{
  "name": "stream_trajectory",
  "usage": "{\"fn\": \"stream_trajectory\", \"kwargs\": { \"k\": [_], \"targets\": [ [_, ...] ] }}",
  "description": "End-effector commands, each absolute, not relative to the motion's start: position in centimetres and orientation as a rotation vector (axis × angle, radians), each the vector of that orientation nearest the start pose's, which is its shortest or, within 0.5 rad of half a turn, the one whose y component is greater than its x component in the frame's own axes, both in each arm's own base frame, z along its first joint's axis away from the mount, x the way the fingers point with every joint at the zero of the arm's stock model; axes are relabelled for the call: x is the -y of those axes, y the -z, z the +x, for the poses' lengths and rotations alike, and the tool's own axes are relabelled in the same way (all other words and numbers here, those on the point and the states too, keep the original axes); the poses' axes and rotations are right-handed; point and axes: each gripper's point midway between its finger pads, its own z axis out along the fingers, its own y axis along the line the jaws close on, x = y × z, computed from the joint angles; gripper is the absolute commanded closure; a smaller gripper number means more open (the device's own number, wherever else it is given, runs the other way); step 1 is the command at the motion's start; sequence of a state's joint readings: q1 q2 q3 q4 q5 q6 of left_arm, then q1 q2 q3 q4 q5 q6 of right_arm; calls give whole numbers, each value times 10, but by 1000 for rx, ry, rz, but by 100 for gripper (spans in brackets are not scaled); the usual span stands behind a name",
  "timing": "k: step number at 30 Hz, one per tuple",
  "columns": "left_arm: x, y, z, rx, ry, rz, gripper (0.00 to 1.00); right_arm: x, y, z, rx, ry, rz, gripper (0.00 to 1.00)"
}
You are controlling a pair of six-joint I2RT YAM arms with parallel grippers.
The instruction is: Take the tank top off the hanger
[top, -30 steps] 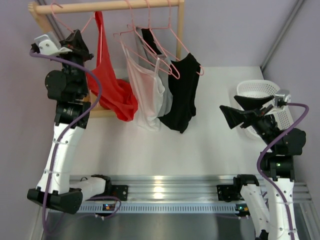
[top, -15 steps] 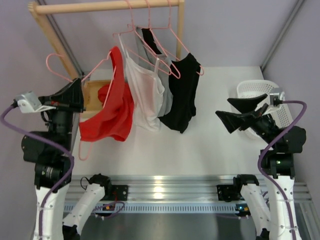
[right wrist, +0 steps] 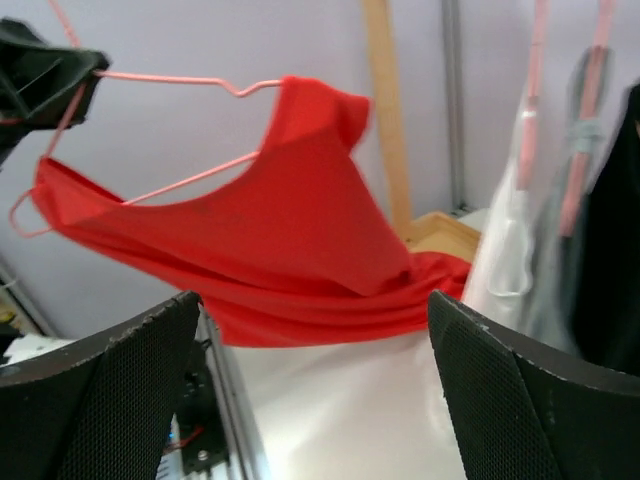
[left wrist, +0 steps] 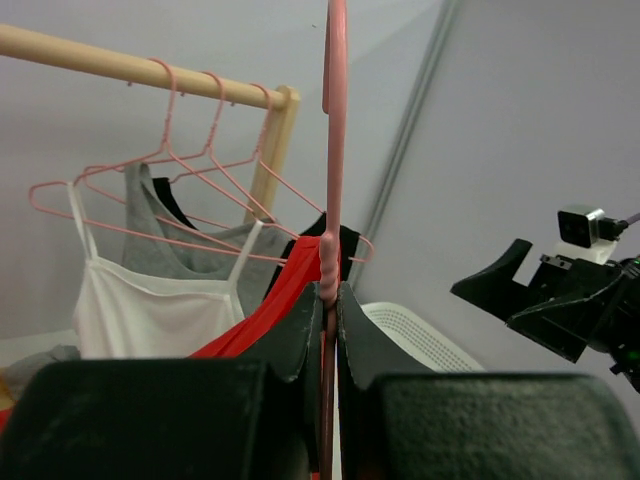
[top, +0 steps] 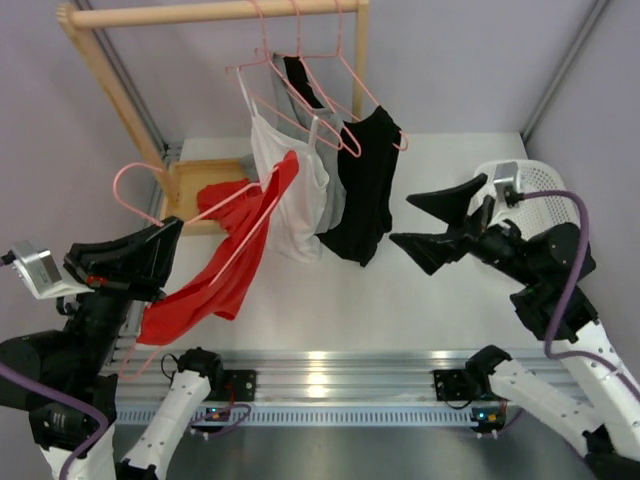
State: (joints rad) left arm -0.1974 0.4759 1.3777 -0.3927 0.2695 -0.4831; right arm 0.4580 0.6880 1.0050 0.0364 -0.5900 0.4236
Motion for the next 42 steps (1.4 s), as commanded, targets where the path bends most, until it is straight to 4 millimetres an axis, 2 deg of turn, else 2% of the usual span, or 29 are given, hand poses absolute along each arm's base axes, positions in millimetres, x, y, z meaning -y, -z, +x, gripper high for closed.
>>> {"fn": "stream_trajectory", "kwargs": {
  "k": [1, 2, 3, 4, 5, 6, 7, 10, 12, 14, 15, 18, 20, 21, 23, 25, 26, 31, 33, 34, 35, 36, 37, 38, 40, 41, 42],
  "targets": [
    [106, -558, 70, -1077, 876, 204, 100, -226, -438, 164, -1240, -905, -607, 7],
    [107, -557, 68, -1078, 881, 214, 100, -223, -436, 176, -1258, -824, -512, 7],
    [109, -556, 66, -1078, 888, 229, 100, -251, -418, 154, -1276, -865, -593, 5],
    [110, -555, 65, -1079, 891, 239, 100, -258, -410, 154, -1276, -789, -621, 4],
    [111, -555, 64, -1079, 897, 247, 100, -255, -410, 162, -1299, -713, -541, 2],
    [113, -555, 60, -1078, 907, 266, 100, -274, -403, 154, -1305, -717, -590, 1],
    [115, -555, 58, -1077, 915, 277, 100, -279, -404, 152, -1296, -727, -597, 1],
    [118, -558, 45, -1058, 931, 315, 100, -294, -419, 143, -1193, -809, -617, 1],
    [119, -561, 38, -1047, 944, 331, 100, -303, -426, 144, -1158, -812, -616, 1],
    [121, -566, 26, -1033, 970, 354, 100, -309, -426, 145, -1127, -802, -625, 1],
    [122, -567, 21, -1027, 980, 364, 100, -311, -434, 145, -1083, -809, -610, 1],
    [121, -572, 6, -998, 993, 376, 100, -314, -437, 144, -1020, -837, -615, 1],
    [119, -576, -5, -971, 989, 386, 100, -316, -448, 134, -938, -913, -632, 1],
    [118, -577, -6, -965, 985, 389, 100, -314, -450, 138, -920, -921, -629, 3],
    [119, -578, -11, -958, 991, 397, 100, -315, -463, 128, -847, -999, -650, 3],
    [118, -580, -13, -954, 998, 397, 100, -318, -467, 132, -831, -1021, -662, 3],
    [118, -581, -14, -953, 998, 395, 100, -319, -474, 127, -791, -1044, -684, 3],
    [119, -585, -20, -941, 1008, 405, 100, -335, -477, 122, -742, -1081, -794, 1],
    [118, -585, -19, -945, 1011, 400, 100, -344, -480, 112, -703, -1141, -878, 1],
    [118, -584, -15, -951, 1008, 394, 100, -349, -477, 95, -673, -1238, -958, 1],
    [119, -582, -13, -956, 1006, 392, 100, -349, -484, 88, -645, -1269, -982, 4],
    [118, -582, -11, -957, 1003, 388, 100, -353, -482, 85, -639, -1297, -1001, 11],
    [117, -581, -8, -959, 995, 379, 100, -353, -483, 80, -637, -1340, -1004, 23],
    [117, -579, -5, -965, 991, 372, 100, -354, -480, 79, -641, -1353, -1005, 48],
    [116, -578, -2, -968, 983, 362, 100, -352, -478, 81, -661, -1356, -986, 70],
    [115, -577, -1, -970, 981, 355, 100, -351, -474, 84, -688, -1349, -969, 89],
    [115, -576, 0, -970, 979, 352, 100, -347, -477, 85, -690, -1342, -952, 99]
  ]
}}
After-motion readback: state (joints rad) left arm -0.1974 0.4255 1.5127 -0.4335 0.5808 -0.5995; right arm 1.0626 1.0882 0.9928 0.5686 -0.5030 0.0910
